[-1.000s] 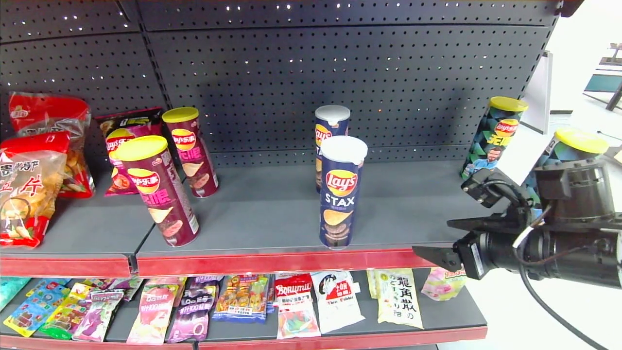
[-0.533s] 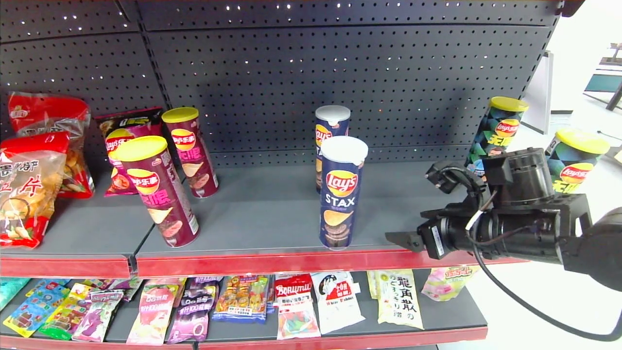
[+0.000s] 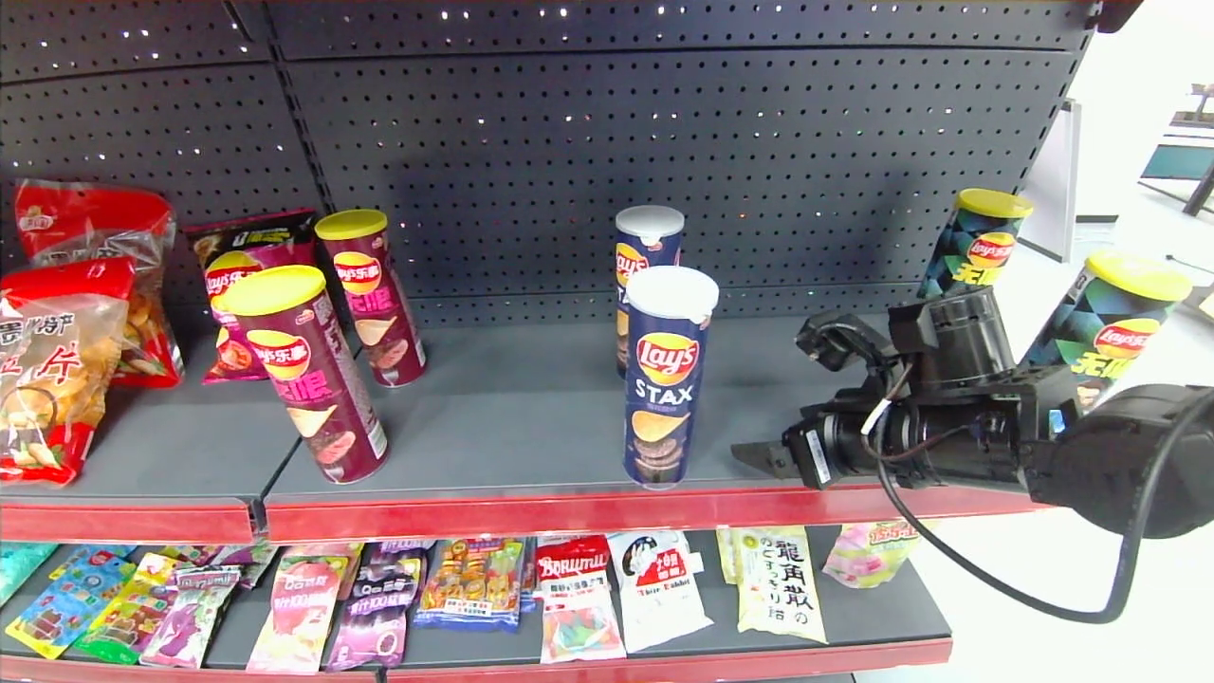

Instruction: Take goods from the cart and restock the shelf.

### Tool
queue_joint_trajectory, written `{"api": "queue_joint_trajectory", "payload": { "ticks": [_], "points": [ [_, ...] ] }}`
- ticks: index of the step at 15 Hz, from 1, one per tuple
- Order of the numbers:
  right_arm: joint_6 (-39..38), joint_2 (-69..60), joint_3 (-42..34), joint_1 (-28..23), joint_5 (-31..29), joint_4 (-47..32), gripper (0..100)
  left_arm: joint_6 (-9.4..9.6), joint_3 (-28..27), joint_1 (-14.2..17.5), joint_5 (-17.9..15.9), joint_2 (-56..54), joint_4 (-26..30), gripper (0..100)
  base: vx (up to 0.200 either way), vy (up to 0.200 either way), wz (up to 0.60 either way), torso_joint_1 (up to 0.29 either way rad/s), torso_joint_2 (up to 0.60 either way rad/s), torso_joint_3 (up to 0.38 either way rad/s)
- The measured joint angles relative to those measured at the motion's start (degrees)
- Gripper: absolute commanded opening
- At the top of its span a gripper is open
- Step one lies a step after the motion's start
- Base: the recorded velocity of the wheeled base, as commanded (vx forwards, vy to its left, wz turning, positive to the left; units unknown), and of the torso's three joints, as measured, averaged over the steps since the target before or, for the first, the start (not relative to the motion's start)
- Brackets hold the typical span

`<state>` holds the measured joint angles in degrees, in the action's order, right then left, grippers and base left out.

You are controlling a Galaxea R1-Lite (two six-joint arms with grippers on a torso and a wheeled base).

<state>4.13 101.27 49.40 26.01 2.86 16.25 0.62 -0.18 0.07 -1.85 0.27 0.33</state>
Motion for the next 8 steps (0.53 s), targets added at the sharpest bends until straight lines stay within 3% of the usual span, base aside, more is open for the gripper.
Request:
{"api": "queue_joint_trajectory", "payload": {
  "ticks": [8],
  "points": [
    [0.2,3.0,1.8,1.4,-0.4,0.0,100,0.00,0.0,0.0,0.0,0.0,0.0,100,0.000,0.000,0.00,0.000,0.00,0.000]
  ]
}}
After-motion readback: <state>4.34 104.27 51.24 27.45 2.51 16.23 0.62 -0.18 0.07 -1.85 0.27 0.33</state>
